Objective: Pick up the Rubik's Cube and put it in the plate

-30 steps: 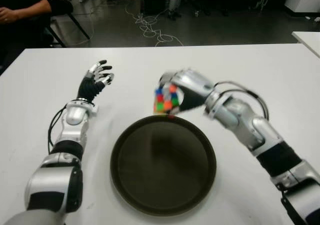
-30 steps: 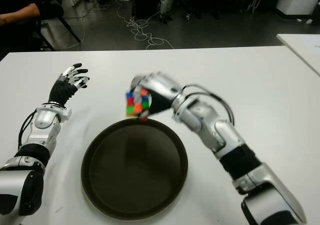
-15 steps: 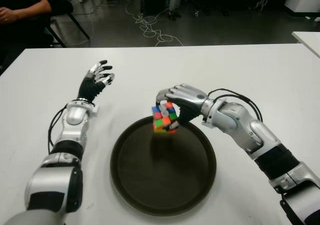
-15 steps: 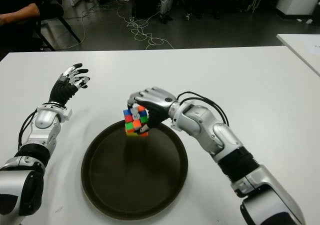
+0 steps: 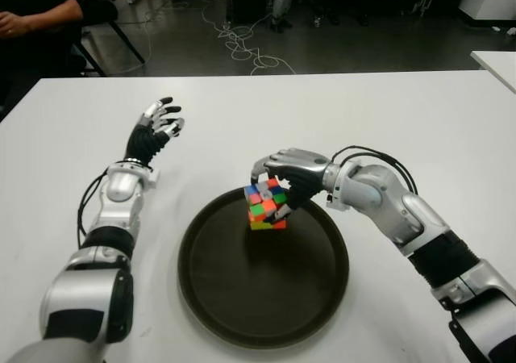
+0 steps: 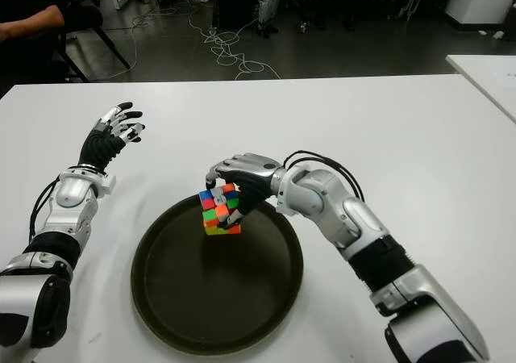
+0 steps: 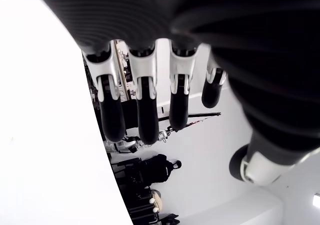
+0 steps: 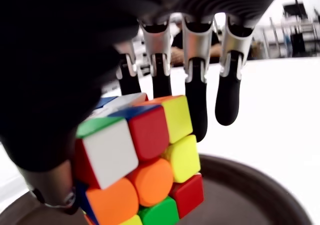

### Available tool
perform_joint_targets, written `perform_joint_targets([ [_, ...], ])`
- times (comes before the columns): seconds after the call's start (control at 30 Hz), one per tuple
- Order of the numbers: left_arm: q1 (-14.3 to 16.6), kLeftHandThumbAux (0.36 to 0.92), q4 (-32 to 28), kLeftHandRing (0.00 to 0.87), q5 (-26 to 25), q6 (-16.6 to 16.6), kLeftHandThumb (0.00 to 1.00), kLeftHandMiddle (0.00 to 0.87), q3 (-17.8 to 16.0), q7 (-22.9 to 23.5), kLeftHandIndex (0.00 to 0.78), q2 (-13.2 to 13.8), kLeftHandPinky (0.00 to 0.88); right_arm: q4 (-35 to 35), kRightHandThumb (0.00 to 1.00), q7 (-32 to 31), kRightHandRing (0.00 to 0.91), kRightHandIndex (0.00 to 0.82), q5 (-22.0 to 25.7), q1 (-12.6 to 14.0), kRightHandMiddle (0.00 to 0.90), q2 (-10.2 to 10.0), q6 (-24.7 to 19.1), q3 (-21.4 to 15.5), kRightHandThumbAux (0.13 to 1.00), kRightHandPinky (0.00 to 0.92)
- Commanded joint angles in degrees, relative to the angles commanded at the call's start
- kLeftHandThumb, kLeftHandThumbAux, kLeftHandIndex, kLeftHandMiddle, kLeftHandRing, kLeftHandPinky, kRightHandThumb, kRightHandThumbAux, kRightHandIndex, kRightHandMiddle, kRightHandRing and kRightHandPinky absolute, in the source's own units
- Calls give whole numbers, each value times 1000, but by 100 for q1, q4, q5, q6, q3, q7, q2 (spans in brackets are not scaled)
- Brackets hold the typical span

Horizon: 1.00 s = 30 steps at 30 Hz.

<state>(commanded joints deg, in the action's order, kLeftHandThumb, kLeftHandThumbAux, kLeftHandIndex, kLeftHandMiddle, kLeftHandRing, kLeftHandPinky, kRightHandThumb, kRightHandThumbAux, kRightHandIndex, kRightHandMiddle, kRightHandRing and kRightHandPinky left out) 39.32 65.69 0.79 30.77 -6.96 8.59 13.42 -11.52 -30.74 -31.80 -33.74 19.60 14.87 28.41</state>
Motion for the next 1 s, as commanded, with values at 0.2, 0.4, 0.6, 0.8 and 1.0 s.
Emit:
perform_joint_targets([
  [0.2,0,590,6,267,19,18,164,222,9,-14,135,5,323,-2,689,47,691,424,-112,-5,689,-23,-145,8,736,673],
  [0.4,-15,598,-25,266,17,15,165,218,10,-7,135,9,327,49,688,57,682,423,-130,22,678,-35,-217,5,737,667],
  [0.6,-22,608,-43,269,1,11,177,224,0,-2,142,2,327,27,688,75,663,422,-108,26,658,-46,-216,-7,737,651],
  [0.8,-21,614,-61,265,-21,-31,182,221,-16,5,141,-1,321,-49,690,483,460,419,-116,93,447,-111,-36,-79,738,494],
  [1.0,-5,629,-33,276,-35,-52,187,230,-34,-1,141,-5,331,-273,685,1085,230,408,15,183,255,-285,220,-229,739,231],
])
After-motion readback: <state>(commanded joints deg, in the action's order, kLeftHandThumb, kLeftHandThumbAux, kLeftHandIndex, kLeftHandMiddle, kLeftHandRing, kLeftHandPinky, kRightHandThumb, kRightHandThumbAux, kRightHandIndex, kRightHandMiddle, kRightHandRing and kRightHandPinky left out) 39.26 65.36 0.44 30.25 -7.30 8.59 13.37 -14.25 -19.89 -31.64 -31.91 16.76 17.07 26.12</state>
